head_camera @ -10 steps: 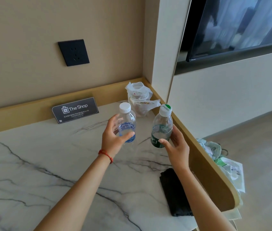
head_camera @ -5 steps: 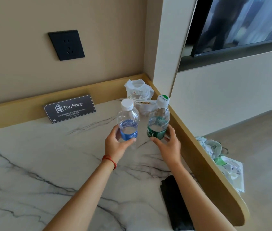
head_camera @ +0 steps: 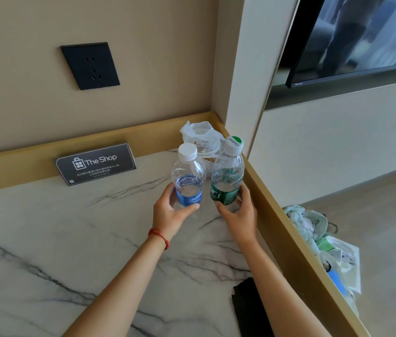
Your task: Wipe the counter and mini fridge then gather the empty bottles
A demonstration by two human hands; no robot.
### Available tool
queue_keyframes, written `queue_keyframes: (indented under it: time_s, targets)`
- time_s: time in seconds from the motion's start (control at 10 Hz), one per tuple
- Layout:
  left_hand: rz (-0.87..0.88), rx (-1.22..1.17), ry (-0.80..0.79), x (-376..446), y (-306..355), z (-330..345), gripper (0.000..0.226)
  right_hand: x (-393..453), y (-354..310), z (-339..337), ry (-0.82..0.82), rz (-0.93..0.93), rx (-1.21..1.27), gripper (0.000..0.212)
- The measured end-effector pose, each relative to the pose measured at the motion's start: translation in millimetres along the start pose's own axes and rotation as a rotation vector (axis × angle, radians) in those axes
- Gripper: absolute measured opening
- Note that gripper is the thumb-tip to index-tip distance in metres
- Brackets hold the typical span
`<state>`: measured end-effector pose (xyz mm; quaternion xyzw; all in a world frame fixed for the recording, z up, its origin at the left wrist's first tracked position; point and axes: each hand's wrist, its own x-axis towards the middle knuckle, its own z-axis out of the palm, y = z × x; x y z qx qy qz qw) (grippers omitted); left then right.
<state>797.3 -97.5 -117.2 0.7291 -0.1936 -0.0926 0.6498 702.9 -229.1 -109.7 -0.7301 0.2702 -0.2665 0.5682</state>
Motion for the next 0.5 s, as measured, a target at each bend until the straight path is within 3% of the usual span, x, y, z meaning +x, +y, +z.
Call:
queue_keyframes:
  time_s: [0.3,0.5]
  targets:
    - [-0.062,0.076,0.014,-7.9,-1.8,2.5,0.080,-7.4,-1.5,-5.5,-0.057,0.080,-0.070,0.081]
    - [-0.148,0.090,0.092,-28.6,-0.8,-3.2,0.080,-19.1,-9.5,-10.0,-0.071,0.088,-0.050,0.075]
